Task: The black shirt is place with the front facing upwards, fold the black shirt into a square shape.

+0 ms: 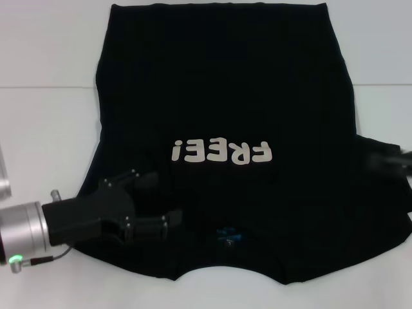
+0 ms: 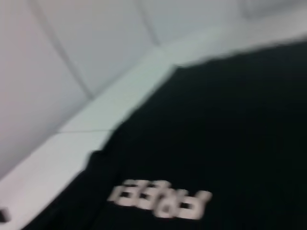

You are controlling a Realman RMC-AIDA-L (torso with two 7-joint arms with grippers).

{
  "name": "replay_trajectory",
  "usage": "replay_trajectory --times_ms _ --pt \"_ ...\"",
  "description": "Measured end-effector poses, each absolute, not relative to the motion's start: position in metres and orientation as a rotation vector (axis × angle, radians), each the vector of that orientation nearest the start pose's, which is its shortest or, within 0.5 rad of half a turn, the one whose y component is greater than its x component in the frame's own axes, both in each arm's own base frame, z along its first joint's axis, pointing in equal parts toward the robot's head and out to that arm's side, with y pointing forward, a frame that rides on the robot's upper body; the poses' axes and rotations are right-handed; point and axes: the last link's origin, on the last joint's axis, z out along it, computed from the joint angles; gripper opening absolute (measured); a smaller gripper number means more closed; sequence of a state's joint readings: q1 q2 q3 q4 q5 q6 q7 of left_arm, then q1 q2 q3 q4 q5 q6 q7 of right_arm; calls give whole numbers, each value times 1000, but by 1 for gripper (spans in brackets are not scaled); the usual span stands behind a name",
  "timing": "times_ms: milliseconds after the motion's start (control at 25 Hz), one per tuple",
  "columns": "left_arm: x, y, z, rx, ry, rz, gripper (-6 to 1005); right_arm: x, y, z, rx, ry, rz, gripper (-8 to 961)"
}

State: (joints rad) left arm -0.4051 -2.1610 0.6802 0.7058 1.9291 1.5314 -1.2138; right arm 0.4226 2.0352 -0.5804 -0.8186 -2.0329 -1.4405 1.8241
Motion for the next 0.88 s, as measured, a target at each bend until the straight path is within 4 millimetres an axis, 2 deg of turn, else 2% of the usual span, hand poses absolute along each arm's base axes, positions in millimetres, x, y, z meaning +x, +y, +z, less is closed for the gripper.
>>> replay_trajectory --times_ms 120,280,400,600,720,880 --pt "-279 298 -18 -2612 -533 -751 947 320 340 102 -2202 1339 500 857" --pt "-282 297 -18 -2602 -557 -751 946 317 346 138 -2057 1490 369 856" --pt "-283 295 -19 -2603 -554 -752 945 313 351 154 -1978 1553 280 857" --pt "-282 292 -21 -2622 -550 -754 944 312 360 150 -1922 1609 100 855" --pt "-282 289 -24 -2638 -556 -758 943 316 369 134 -1926 1635 79 852" --pt "-282 288 -25 -2646 -557 -754 942 320 379 124 -1919 1647 91 849"
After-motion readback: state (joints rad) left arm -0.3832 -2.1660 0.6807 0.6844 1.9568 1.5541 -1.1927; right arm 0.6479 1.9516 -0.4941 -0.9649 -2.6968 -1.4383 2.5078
